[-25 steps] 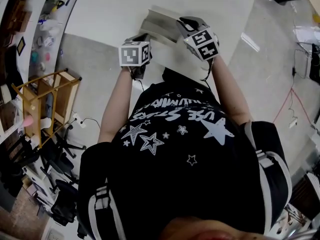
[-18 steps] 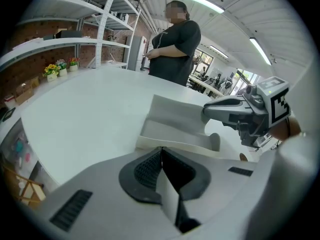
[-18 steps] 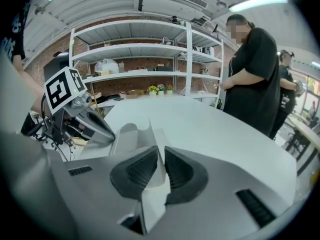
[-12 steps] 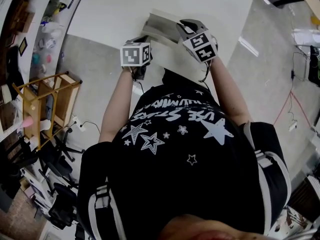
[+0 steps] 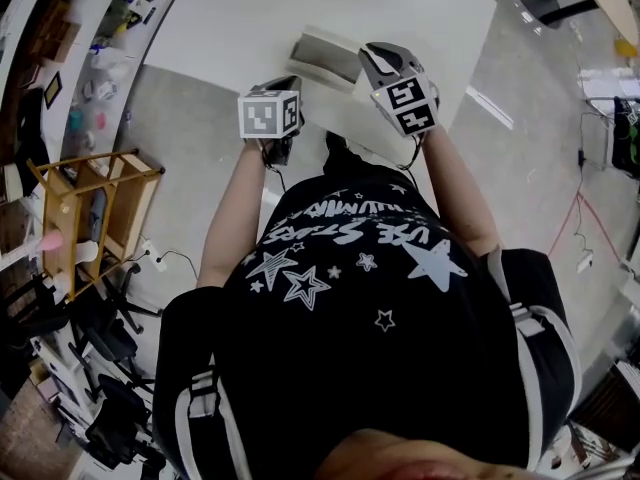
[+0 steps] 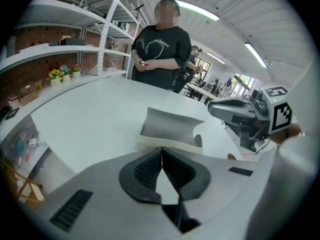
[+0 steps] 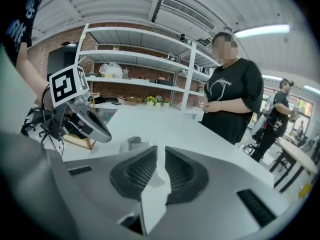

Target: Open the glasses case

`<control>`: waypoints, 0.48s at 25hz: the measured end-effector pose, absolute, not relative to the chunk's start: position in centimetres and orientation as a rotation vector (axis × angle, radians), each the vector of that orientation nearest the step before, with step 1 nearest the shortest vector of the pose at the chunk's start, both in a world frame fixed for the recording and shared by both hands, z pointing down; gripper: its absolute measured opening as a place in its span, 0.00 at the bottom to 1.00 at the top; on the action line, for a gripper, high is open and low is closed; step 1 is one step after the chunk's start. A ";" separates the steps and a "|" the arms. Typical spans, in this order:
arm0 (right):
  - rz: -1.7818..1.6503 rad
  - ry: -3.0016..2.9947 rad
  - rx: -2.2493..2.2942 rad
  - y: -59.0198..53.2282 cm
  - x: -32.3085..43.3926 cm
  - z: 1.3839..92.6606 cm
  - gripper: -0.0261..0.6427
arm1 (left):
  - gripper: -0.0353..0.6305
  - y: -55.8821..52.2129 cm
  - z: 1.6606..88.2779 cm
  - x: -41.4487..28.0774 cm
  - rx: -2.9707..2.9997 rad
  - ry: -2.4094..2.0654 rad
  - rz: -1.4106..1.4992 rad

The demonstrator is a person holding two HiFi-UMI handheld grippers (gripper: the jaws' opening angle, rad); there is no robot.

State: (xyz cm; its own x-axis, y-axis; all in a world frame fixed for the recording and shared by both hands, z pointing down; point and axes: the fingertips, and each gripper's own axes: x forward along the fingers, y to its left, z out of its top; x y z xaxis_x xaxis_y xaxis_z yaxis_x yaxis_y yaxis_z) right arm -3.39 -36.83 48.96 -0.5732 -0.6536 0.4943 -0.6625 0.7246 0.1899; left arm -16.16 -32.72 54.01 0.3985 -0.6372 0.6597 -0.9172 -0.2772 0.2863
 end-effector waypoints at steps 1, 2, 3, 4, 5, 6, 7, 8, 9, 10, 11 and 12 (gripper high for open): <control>0.018 -2.388 1.010 -36.4 -3.2 48.6 0.11 | 0.07 -32.3 53.7 -16.0 2.024 -1.326 0.548; 0.016 -2.393 1.023 -35.9 -3.0 48.3 0.11 | 0.07 -31.9 53.3 -16.0 2.030 -1.331 0.533; 0.015 -2.398 1.032 -35.4 -2.9 48.0 0.11 | 0.07 -31.4 52.8 -15.9 2.036 -1.338 0.521; 0.015 -2.402 1.038 -34.8 -2.8 47.7 0.11 | 0.07 -30.9 52.4 -15.9 2.041 -1.345 0.511; 0.012 -2.405 1.039 -34.1 -2.7 47.5 0.11 | 0.07 -30.2 52.0 -15.9 2.047 -1.348 0.501; 0.007 -2.406 1.038 -33.2 -2.7 47.3 0.11 | 0.07 -29.5 51.6 -15.8 2.055 -1.349 0.488; 0.000 -2.407 1.036 -32.2 -2.6 47.1 0.11 | 0.07 -28.8 51.2 -15.6 2.064 -1.350 0.473; -0.005 -2.409 1.033 -31.2 -2.6 46.9 0.11 | 0.07 -28.0 50.8 -15.5 2.074 -1.350 0.458; -0.008 -2.412 1.030 -30.4 -2.6 46.7 0.11 | 0.07 -27.3 50.4 -15.4 2.082 -1.353 0.444; -0.007 -2.415 1.028 -29.6 -2.5 46.6 0.11 | 0.07 -26.7 50.0 -15.4 2.087 -1.357 0.432; -0.005 -2.418 1.026 -29.1 -2.5 46.4 0.11 | 0.07 -26.3 49.5 -15.3 2.093 -1.361 0.420; 0.002 -2.420 1.025 -28.5 -2.4 46.3 0.11 | 0.07 -25.9 49.1 -15.2 2.101 -1.363 0.406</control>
State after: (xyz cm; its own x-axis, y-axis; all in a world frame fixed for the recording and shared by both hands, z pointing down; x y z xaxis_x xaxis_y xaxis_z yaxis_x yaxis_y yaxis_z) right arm -2.39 -28.51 46.30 -0.5864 -0.6716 0.4530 -0.6723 0.7154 0.1904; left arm -15.21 -25.88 49.12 0.4271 -0.7200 0.5470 -0.9020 -0.2965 0.3139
